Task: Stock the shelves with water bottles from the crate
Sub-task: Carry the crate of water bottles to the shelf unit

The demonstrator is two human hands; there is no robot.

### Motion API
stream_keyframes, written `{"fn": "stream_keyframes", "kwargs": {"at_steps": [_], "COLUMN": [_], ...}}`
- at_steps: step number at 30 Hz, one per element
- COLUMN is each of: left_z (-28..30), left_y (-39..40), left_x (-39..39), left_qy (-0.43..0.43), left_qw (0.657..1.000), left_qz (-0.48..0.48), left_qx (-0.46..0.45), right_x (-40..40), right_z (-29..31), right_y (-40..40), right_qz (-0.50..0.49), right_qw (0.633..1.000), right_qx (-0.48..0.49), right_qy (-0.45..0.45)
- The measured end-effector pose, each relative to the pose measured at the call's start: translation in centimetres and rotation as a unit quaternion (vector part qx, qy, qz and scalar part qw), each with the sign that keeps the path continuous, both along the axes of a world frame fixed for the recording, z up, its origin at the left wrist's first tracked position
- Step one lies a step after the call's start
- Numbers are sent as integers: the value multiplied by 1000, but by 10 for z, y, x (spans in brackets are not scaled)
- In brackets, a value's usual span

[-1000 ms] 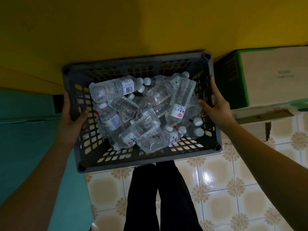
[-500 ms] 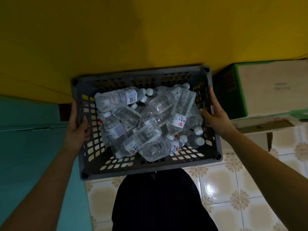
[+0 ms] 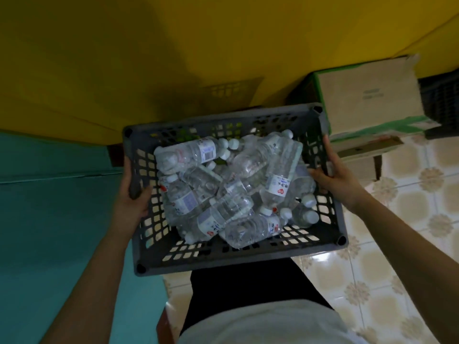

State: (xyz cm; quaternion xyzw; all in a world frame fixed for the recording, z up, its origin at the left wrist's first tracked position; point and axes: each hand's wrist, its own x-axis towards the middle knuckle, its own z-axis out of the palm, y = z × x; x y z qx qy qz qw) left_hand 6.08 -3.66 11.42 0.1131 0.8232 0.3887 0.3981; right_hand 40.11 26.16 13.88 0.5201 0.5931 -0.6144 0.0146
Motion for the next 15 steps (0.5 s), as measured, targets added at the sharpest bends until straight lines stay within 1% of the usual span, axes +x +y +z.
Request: {"fn": "stream_keyframes", "kwargs": {"at_steps": [2, 4, 8, 11, 13, 15], "left_z": [39, 71, 119, 146, 160, 168], "left_y": [-3, -9, -12, -6, -1, 3], "left_x": [18, 31, 40, 46, 54, 64], "left_qy": [14, 18, 8, 13, 19, 58], "left_qw": [1000, 999, 994, 983, 972, 954], "left_qz": [-11, -41, -106, -174, -227, -290], "left_qx": [-5, 2, 29, 52, 63, 44], "right_x": [20, 43, 88, 124, 151, 175], "right_z": [42, 79, 137, 169, 179, 181], "right_y": [-21, -48, -104, -147, -183, -222], "right_qz": [-13, -47, -113, -169, -206, -234], "right_qw": [1000, 999, 992, 984, 976, 970], "right_qx": [1, 5, 57, 57, 57, 57], "right_qy": [4, 2, -13, -29, -37, -47]}}
